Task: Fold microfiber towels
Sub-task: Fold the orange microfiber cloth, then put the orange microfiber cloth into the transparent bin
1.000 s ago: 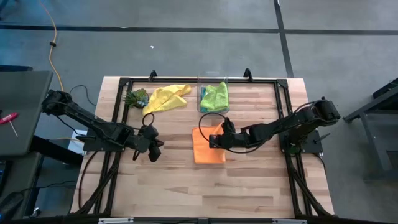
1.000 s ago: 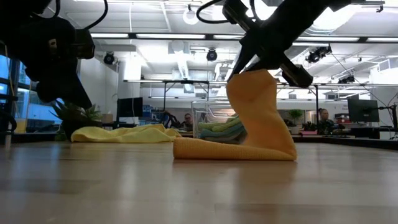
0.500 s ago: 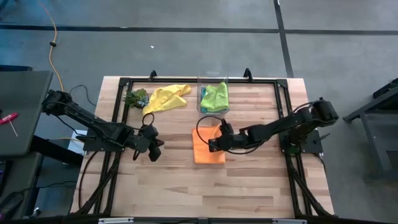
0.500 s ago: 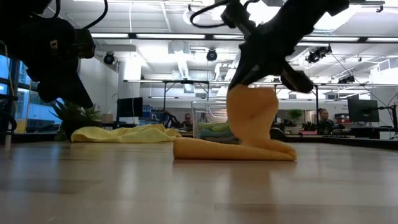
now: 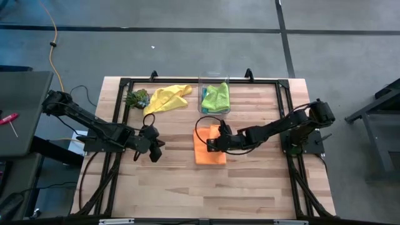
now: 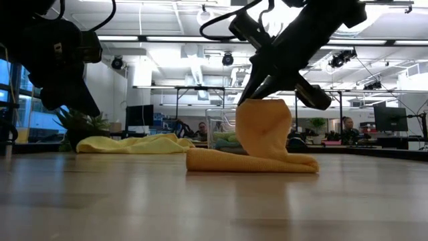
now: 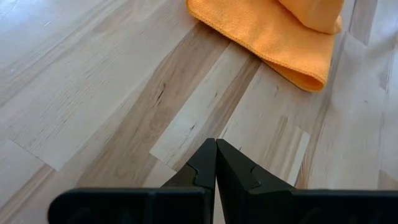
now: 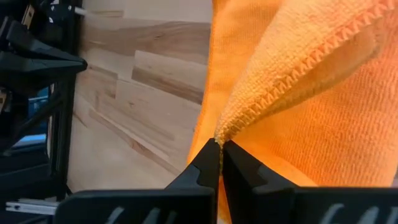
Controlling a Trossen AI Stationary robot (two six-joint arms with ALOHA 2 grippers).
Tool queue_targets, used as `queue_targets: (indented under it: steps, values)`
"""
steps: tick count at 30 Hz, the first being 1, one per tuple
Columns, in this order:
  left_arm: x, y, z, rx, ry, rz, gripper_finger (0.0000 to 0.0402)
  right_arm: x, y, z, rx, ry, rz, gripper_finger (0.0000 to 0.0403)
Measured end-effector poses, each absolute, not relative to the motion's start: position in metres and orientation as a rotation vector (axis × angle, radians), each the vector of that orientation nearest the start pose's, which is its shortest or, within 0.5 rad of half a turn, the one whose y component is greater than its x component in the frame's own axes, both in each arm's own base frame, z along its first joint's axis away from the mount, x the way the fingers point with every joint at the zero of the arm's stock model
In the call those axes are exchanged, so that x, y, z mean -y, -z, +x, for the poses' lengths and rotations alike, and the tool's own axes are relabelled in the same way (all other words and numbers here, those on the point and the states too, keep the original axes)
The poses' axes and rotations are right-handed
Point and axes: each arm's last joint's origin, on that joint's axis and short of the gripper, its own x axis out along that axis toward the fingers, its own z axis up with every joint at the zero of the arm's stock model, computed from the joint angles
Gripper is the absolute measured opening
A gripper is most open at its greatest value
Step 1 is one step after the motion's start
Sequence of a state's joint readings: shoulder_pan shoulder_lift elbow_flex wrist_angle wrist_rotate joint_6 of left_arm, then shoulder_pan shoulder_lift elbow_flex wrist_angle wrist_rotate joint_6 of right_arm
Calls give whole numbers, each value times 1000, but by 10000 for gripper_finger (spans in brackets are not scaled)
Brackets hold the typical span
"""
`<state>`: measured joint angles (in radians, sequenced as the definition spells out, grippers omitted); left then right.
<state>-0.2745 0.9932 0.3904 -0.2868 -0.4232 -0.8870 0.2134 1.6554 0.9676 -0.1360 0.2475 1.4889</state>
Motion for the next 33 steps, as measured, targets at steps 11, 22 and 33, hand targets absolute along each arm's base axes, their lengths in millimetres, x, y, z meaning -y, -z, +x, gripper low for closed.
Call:
queue_targets:
  steps: [11,22,33]
  values:
    - [35,-162,168,-702,-489,-529,0,-61,-187,329,-596,622,1252,52]
    - [35,-162,168,-702,-490,-528,0,-48,-204,340,-503,460,1250,181]
    - [35,-162,168,-709,-480,-535,0,-46,-229,261,-911,701,1006,186]
